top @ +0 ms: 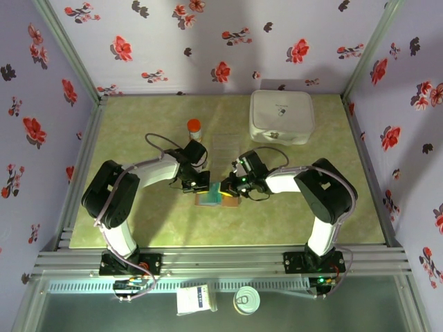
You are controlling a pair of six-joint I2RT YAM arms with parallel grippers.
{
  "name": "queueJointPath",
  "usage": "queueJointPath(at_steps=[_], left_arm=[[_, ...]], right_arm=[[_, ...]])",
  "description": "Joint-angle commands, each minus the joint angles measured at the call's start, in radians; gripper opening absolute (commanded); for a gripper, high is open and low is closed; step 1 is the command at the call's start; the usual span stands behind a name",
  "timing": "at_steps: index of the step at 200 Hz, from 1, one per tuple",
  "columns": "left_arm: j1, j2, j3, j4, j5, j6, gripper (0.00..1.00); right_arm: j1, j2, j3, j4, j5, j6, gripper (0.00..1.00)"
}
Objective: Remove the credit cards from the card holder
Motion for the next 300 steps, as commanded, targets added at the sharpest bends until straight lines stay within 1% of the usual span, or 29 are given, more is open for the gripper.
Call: queueJointPath(at_steps=[1, 24, 53, 88, 119, 136, 163, 173, 204, 220, 233, 250, 266, 300], left_arm=[[-0.005, 0.001, -0.013, -0.03, -0.026, 0.006, 0.0], [-0.005, -0.005, -0.014, -0.028, -0.024, 0.0, 0.0], [-0.005, -0.026, -0.019, -0.018, -0.016, -0.012, 0.0], [-0.002, -0.061, -0.014, -0.005, -0.026, -0.026, 0.01], [0.003, -0.108, -0.018, -0.006, -0.041, -0.042, 0.06], [0.008, -0.139, -0.03, -0.013, -0.057, -0.046, 0.09], [0.026, -0.185, -0.065, -0.019, -0.088, -0.051, 0.1], [0.038, -0.198, -0.082, -0.017, -0.091, -0.05, 0.11], [0.07, -0.231, -0.128, -0.028, -0.108, -0.043, 0.11], [0.079, -0.246, -0.147, -0.031, -0.113, -0.041, 0.11], [0.084, -0.261, -0.169, -0.03, -0.116, -0.043, 0.11], [0.092, -0.278, -0.191, -0.021, -0.116, -0.046, 0.11], [0.097, -0.284, -0.203, -0.02, -0.116, -0.047, 0.11], [0.104, -0.294, -0.22, -0.015, -0.112, -0.047, 0.11]], right_arm=[[-0.013, -0.032, -0.019, -0.071, 0.035, -0.032, 0.08], [-0.024, -0.084, -0.018, -0.149, 0.059, -0.082, 0.06], [-0.039, -0.151, 0.009, -0.294, 0.102, -0.167, 0.06], [-0.041, -0.213, 0.109, -0.479, 0.164, -0.313, 0.03], [-0.041, -0.226, 0.236, -0.653, 0.246, -0.515, 0.0], [-0.042, -0.227, 0.309, -0.735, 0.294, -0.657, 0.0], [-0.043, -0.218, 0.428, -0.839, 0.359, -0.905, 0.0], [-0.047, -0.199, 0.489, -0.885, 0.385, -0.995, 0.0], [-0.049, -0.125, 0.656, -1.007, 0.444, -1.366, 0.0], [-0.05, -0.066, 0.744, -1.054, 0.505, -1.477, 0.0], [-0.05, 0.003, 0.835, -1.126, 0.511, -1.574, 0.0], [-0.05, 0.097, 0.963, -1.212, 0.523, -1.659, 0.0], [-0.058, 0.196, 1.089, -1.29, 0.511, -1.707, 0.0], [-0.069, 0.377, 1.341, -1.445, 0.45, -1.792, 0.0]])
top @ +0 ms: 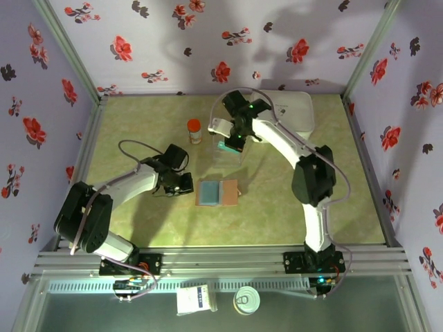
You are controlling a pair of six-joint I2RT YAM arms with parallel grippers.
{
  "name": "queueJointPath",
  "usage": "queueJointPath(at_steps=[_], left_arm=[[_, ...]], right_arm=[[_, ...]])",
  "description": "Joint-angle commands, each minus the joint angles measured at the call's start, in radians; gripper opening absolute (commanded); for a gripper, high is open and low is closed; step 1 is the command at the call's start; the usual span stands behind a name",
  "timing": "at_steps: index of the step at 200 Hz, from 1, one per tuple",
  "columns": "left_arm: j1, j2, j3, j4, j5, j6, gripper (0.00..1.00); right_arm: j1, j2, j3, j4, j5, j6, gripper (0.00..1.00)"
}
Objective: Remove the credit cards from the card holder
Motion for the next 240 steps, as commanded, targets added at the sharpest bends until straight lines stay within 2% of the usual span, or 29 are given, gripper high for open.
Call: queueJointPath(at_steps=[1, 52, 157, 178, 191, 218, 240], left_arm=[[0.011, -0.025, -0.02, -0.011, -0.012, -0.012, 0.11], [0.017, -0.031, -0.037, -0.005, -0.004, -0.013, 0.11], [0.027, -0.037, -0.052, 0.003, 0.005, -0.021, 0.11], [0.027, -0.037, -0.048, 0.004, 0.007, -0.022, 0.11], [0.027, -0.036, -0.044, 0.003, 0.007, -0.023, 0.11], [0.027, -0.027, -0.03, 0.004, 0.007, -0.019, 0.11], [0.027, -0.016, -0.018, 0.008, 0.008, -0.017, 0.12]], right_arm=[[-0.014, 0.089, 0.15, -0.196, -0.037, -0.135, 0.0], [-0.027, 0.296, 0.4, -0.34, -0.093, -0.183, 0.0], [-0.032, 0.404, 0.416, -0.381, -0.215, -0.207, 0.0], [-0.033, 0.415, 0.417, -0.374, -0.202, -0.198, 0.12], [-0.038, 0.411, 0.42, -0.372, -0.199, -0.19, 0.16], [-0.051, 0.367, 0.417, -0.353, -0.193, -0.164, 0.2], [-0.053, 0.295, 0.359, -0.28, -0.116, -0.116, 0.21]])
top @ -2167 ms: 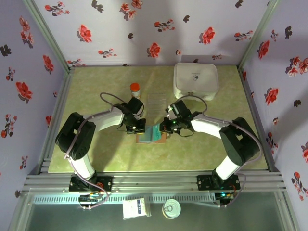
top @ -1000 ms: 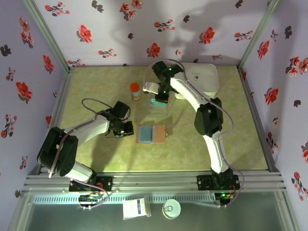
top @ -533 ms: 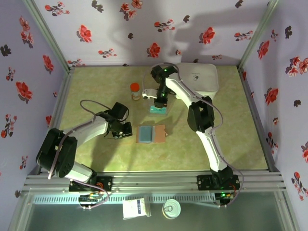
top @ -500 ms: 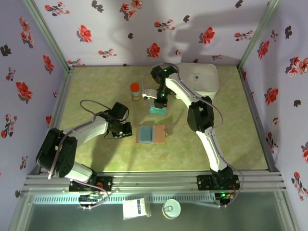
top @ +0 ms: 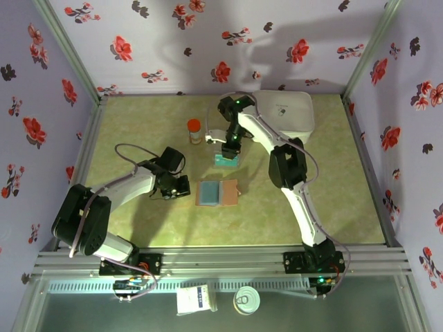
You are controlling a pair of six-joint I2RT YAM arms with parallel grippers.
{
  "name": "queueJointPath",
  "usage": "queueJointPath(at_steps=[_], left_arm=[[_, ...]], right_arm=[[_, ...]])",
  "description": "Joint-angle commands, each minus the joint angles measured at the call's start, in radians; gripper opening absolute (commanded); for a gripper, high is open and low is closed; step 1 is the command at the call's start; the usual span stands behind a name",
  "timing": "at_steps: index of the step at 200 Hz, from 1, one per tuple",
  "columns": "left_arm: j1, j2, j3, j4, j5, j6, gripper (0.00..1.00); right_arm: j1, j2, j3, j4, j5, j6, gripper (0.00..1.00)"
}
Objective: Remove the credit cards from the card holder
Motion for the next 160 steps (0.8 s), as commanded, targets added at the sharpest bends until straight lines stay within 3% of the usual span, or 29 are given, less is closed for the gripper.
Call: queueJointPath(at_steps=[1, 34, 77, 111, 133, 160], left_arm=[[0.006, 0.006, 0.026, 0.004, 0.006, -0.014, 0.12], [0.006, 0.018, 0.037, 0.011, 0.012, -0.013, 0.12], [0.0, 0.038, 0.043, 0.047, 0.042, -0.014, 0.11], [-0.017, 0.066, 0.06, 0.075, 0.063, -0.017, 0.11], [-0.026, 0.084, 0.071, 0.09, 0.071, -0.016, 0.09], [-0.037, 0.105, 0.078, 0.116, 0.1, -0.015, 0.08]], right_arm=[[-0.013, -0.097, -0.038, 0.052, 0.061, 0.052, 0.21], [-0.013, -0.248, -0.226, 0.235, 0.105, 0.12, 0.21], [-0.005, -0.434, -0.495, 0.498, 0.051, 0.338, 0.21], [0.024, -0.571, -0.71, 0.765, 0.102, 0.732, 0.23], [0.042, -0.617, -0.804, 0.836, 0.141, 1.031, 0.23], [0.085, -0.672, -0.953, 0.937, 0.119, 1.293, 0.24]])
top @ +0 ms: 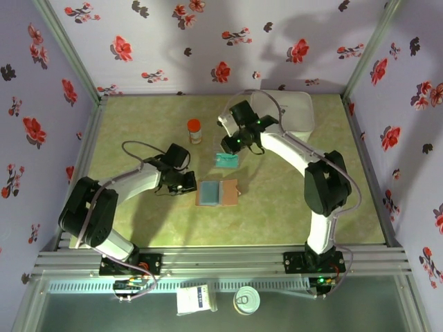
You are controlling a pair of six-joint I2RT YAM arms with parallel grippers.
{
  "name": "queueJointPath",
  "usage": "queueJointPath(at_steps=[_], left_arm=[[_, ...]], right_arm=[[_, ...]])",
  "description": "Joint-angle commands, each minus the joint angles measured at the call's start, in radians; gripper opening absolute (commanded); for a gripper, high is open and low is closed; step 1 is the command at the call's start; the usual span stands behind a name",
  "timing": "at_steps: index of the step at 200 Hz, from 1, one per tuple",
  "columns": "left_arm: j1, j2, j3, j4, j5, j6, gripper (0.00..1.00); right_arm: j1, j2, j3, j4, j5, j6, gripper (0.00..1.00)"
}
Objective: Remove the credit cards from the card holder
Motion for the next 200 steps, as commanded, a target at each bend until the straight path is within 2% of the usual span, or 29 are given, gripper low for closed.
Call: queueJointPath(at_steps=[1, 31, 68, 89, 179, 200], left_arm=[[-0.013, 0.025, 0.027, 0.028, 0.039, -0.012, 0.08], [-0.023, 0.043, 0.034, 0.037, 0.047, -0.014, 0.07], [-0.033, 0.067, 0.031, 0.04, 0.049, -0.016, 0.05], [-0.034, 0.078, 0.023, 0.042, 0.04, -0.021, 0.04], [-0.04, 0.096, -0.004, 0.046, 0.032, -0.03, 0.03], [-0.038, 0.101, -0.005, 0.046, 0.031, -0.031, 0.03]], right_arm=[[0.038, -0.063, -0.11, 0.144, 0.014, 0.371, 0.24], [0.12, -0.108, -0.236, 0.22, 0.028, 0.548, 0.23], [0.171, -0.104, -0.316, 0.262, -0.03, 0.749, 0.19], [0.19, -0.104, -0.355, 0.292, -0.05, 0.791, 0.19], [0.214, -0.118, -0.457, 0.37, -0.146, 0.865, 0.33], [0.214, -0.102, -0.449, 0.359, -0.16, 0.868, 0.32]])
